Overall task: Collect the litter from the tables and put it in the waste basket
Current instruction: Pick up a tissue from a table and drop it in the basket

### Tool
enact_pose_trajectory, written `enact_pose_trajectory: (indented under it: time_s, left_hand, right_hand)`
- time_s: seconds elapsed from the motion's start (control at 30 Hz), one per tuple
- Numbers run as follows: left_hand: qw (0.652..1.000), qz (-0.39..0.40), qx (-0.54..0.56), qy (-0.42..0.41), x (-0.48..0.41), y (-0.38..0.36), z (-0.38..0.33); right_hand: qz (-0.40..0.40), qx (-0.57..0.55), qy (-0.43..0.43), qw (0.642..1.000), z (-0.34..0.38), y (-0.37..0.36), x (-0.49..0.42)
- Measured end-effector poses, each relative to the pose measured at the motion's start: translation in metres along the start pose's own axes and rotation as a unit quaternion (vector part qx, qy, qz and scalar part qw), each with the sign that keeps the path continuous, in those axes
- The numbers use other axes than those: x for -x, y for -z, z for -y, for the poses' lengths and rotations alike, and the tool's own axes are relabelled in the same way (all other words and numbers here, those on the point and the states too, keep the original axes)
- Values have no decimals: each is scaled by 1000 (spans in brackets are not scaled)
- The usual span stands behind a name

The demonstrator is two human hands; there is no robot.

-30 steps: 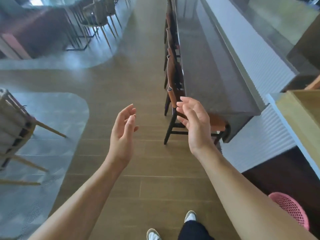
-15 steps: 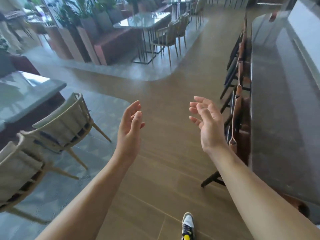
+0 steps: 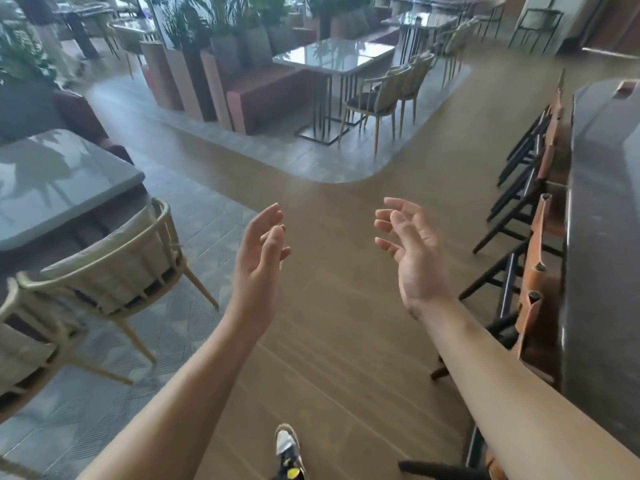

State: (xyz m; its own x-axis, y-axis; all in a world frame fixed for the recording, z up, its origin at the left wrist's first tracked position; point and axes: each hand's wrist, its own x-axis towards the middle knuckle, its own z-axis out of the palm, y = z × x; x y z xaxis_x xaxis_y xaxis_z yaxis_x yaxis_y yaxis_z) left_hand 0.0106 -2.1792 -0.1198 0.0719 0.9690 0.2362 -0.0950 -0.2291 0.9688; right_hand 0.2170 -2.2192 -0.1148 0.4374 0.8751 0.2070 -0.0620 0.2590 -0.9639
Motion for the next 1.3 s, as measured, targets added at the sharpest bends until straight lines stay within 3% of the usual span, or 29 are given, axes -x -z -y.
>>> enact_pose_trajectory:
  time_s: [0.6,0.9,1.3]
  left_hand:
    - [997,62,35,-13,-379,-45,85]
    - [997,70,27,-26,-544,-109,145]
    - [1000,13,17,0,-767,-221,203]
  right_hand:
    - [-43,-13,7,999,-77,-93,-347]
    - [-63,-40,-8,997,-136,-87,-526]
    - [-13,-41,-15,999,-179,-56,-810]
